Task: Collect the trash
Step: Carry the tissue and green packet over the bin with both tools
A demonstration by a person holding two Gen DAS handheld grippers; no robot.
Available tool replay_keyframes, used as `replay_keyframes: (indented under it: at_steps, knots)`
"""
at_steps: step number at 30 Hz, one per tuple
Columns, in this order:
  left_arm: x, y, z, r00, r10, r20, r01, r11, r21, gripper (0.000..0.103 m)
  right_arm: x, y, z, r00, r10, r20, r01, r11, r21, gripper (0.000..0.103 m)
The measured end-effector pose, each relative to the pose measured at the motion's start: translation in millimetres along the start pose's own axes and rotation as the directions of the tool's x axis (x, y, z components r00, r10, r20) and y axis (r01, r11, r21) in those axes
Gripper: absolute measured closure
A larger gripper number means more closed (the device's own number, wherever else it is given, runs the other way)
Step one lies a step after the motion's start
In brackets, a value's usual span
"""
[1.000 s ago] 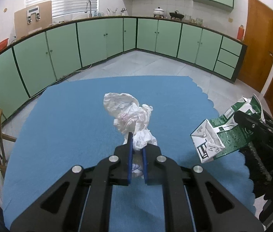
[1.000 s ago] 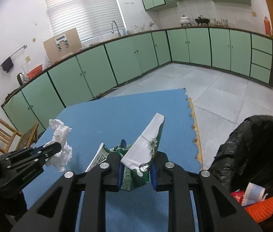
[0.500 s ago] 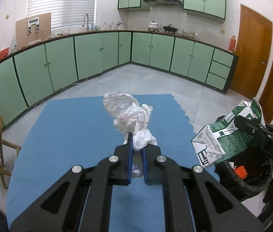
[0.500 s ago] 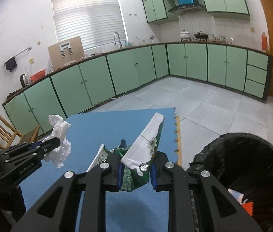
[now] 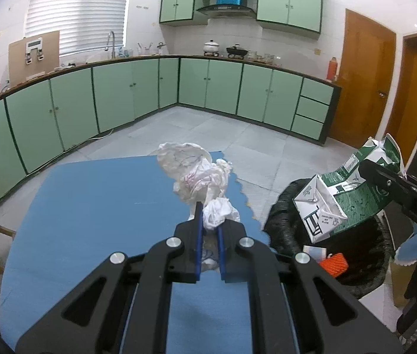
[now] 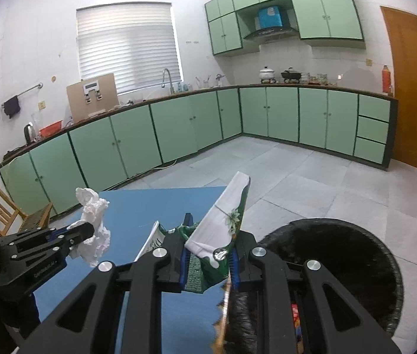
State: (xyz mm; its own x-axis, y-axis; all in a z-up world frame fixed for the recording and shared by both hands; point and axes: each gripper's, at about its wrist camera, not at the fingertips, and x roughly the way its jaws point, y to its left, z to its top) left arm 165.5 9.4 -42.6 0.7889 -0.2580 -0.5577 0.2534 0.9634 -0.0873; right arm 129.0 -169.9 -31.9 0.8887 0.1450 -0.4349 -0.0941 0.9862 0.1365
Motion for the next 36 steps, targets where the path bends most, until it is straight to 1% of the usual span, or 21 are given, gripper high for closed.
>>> replay_keyframes:
  at_steps: [6, 13, 17, 22, 27, 36]
  knots:
    - [4.5, -29.4, 2.4, 0.999, -0.051, 0.007, 0.051, 0.998, 0.023, 0.096, -19.2, -28.8, -0.8, 0.999, -0.051, 0.018, 0.051, 0.999, 0.016, 0.082]
    - [16.1, -75.7, 2.3, 0.993, -0.119, 0.012, 0.118, 0.991, 0.064, 0.096, -35.5, -63.5, -2.7, 0.993, -0.113, 0.026, 0.112, 0.993, 0.041, 0.082]
    - [27.0, -99.8, -0.2, 0.987, -0.161, 0.005, 0.16, 0.983, 0.085, 0.096, -41.9, -84.5, -5.5, 0.988, -0.151, 0.024, 0.15, 0.987, 0.051, 0.082]
    - [48.2, -130.5, -5.3, 0.976, -0.218, -0.021, 0.219, 0.97, 0.105, 0.096, -43.8, -115.6, -15.9, 0.982, -0.188, 0.0, 0.187, 0.979, 0.079, 0.082]
    - [67.6, -157.6, -14.1, 0.97, -0.241, -0.039, 0.244, 0.959, 0.142, 0.096, -39.9, -142.4, -27.9, 0.975, -0.221, -0.031, 0.223, 0.97, 0.094, 0.082]
    - [107.6, -182.2, -20.5, 0.966, -0.244, -0.087, 0.255, 0.954, 0.157, 0.096, -22.2, -177.2, -50.9, 0.964, -0.25, -0.095, 0.26, 0.959, 0.115, 0.082]
